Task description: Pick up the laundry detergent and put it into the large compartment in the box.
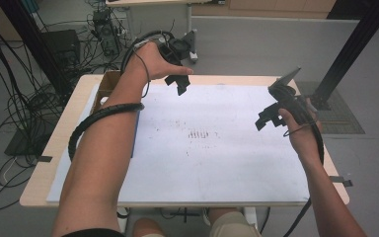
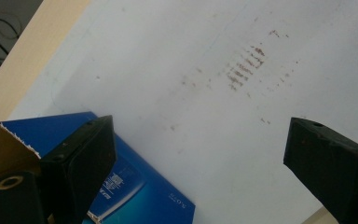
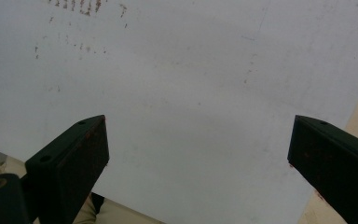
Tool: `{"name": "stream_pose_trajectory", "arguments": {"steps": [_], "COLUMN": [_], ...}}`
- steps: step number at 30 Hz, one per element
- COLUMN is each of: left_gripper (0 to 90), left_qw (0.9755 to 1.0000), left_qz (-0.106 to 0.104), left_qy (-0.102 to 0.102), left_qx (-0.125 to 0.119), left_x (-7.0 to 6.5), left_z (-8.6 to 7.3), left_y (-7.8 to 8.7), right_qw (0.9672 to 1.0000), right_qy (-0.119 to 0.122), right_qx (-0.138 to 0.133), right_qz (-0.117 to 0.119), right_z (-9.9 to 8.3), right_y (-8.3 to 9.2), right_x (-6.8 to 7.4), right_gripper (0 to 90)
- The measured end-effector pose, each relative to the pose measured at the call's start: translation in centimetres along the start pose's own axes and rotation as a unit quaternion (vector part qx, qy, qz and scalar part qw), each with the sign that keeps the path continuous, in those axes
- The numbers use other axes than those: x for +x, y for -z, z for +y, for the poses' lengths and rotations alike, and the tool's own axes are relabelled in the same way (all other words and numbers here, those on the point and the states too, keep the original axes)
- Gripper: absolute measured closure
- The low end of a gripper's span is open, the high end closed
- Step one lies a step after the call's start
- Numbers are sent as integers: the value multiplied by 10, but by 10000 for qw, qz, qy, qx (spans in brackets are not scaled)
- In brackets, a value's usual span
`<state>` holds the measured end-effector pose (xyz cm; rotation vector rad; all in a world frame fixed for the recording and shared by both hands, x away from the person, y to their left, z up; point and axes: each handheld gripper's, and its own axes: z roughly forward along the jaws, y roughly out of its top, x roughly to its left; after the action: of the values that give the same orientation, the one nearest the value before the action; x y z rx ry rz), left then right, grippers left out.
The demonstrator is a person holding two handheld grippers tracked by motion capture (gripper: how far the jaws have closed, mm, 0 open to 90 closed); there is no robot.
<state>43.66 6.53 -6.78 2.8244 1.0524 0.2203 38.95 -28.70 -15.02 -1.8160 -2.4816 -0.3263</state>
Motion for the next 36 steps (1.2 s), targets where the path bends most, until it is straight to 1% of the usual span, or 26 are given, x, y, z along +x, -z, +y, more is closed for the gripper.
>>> {"name": "stream_pose_trajectory", "arguments": {"steps": [2, 15, 16, 22, 36], "left_gripper": [97, 96, 96, 96, 96], "left_qw": [10000, 10000, 10000, 10000, 10000], "left_qz": [-29, -7, -14, -11, 0], "left_qy": [-16, -44, -48, -17, -29], "left_qx": [0, 35, 37, 32, 43], "left_x": [0, -2, -2, -1, -1], "left_z": [0, 1, 1, 0, 0], "left_y": [-1, -3, -3, -4, -5], "right_qw": [10000, 10000, 10000, 10000, 10000], "right_qy": [-3, 24, 54, 58, 66], "right_qx": [2, 15, 6, -3, -1], "right_qz": [-10, -15, -19, -21, -20], "right_z": [0, 1, 1, 1, 1], "right_y": [0, -1, -1, -1, -2], "right_x": [0, 3, 3, 4, 4], "right_gripper": [49, 50, 50, 50, 50]}}
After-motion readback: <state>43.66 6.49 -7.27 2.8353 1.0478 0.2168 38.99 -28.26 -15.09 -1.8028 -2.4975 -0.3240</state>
